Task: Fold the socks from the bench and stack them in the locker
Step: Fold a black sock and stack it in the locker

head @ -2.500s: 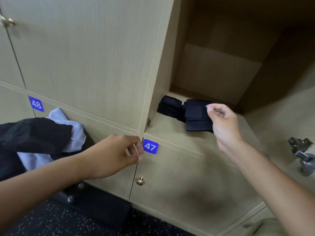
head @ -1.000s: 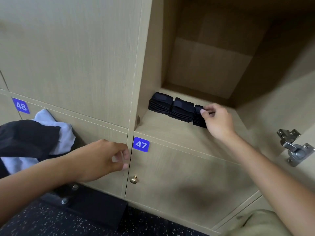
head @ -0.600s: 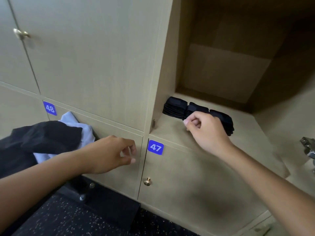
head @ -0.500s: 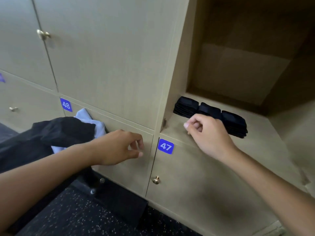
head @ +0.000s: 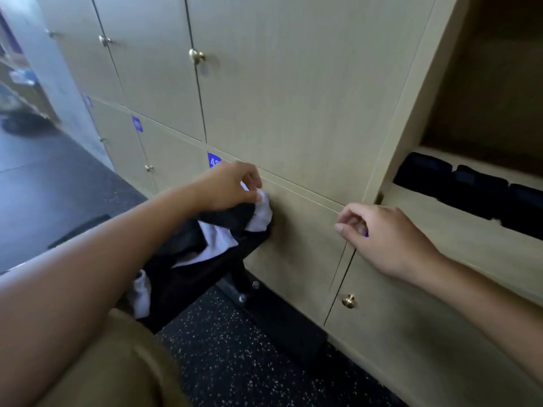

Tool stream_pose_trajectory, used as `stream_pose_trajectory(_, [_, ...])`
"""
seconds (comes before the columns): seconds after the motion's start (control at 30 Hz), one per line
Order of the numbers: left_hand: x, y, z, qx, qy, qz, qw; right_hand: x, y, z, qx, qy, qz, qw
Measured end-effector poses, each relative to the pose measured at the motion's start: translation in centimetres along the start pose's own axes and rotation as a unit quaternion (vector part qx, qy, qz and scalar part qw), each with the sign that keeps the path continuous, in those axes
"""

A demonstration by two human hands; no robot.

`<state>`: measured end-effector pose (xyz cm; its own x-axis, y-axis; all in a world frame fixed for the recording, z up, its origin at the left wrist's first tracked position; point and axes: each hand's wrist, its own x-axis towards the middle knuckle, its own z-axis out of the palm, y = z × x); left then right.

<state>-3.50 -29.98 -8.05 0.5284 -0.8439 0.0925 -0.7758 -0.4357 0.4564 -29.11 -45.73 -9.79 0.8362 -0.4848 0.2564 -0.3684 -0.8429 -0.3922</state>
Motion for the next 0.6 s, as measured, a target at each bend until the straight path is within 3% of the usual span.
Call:
stream_pose_trajectory(0.2, [-0.1, -5.3, -1.5, 0.032, 0.004, -0.078, 0.996, 1.6, -0.5, 1.6, 0.016, -0.021, -0.008, 1.0])
stream_pose_trajectory(0.43, [0.2, -6.8, -0.3, 0.146, -0.161, -0.076, 0.973, 2.5, -0.4, 2.5, 0.018, -0.039, -0.005, 0.999])
stream_pose_trajectory(0.6, [0.8, -7.0, 0.2, 0.115, -0.088, -0.047, 0.988, 2.9, -0.1, 2.8, 0.026, -0.037, -0.003, 0.999])
